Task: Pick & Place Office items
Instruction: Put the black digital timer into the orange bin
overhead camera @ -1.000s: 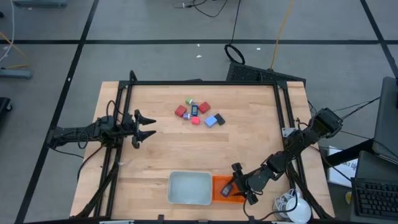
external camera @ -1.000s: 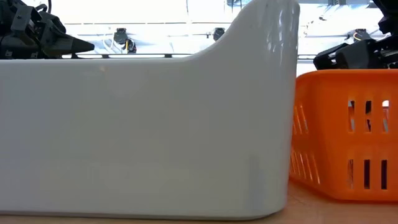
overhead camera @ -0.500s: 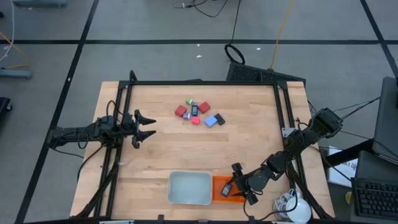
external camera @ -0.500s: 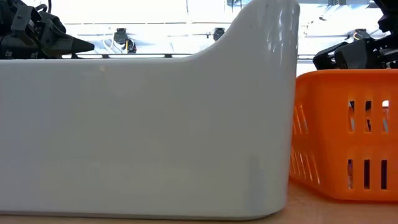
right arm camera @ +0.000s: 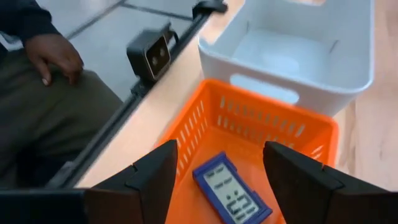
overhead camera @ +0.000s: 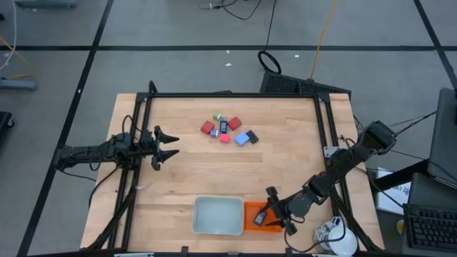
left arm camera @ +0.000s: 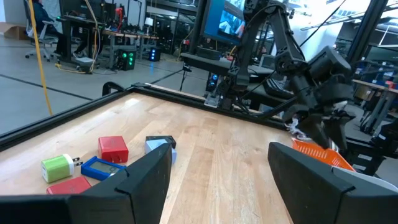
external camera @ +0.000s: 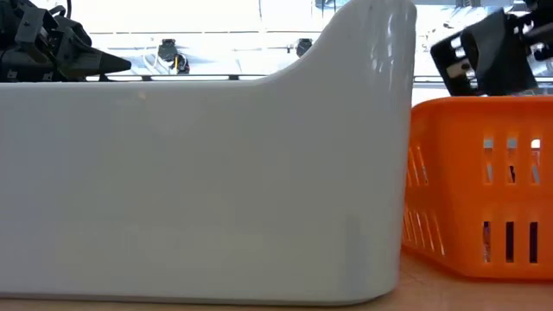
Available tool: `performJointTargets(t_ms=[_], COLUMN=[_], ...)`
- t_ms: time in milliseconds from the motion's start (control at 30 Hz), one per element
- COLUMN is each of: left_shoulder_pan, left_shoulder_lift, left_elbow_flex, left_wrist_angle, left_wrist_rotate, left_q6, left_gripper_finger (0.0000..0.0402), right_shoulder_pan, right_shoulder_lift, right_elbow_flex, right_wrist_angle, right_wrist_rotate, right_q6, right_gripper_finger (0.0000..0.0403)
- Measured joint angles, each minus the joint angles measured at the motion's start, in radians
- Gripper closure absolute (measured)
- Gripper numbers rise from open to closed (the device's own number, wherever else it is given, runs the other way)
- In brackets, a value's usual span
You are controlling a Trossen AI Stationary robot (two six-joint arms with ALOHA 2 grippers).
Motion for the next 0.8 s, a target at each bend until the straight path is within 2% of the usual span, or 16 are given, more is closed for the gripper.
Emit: performJointTargets(t_ms=[400,800], left_shoulder_pan=[0.000,0.000], left_shoulder_lift=[0.000,0.000], left_elbow_flex=[0.000,0.000], left_wrist_angle=[0.000,0.000], left_wrist_rotate=[0.000,0.000], left_q6=[0.000,0.000], left_gripper_finger=[0.0131,0.0130], right_shoulder_pan=[0.000,0.000], right_shoulder_lift=[-0.153,-0.172], right_elbow_flex=[0.000,0.000], right_wrist_angle=[-0.148,-0.178], right_wrist_rotate=[0.000,0.005], right_q6=[0.000,0.001], right_gripper_finger=[0.0184,0.0188])
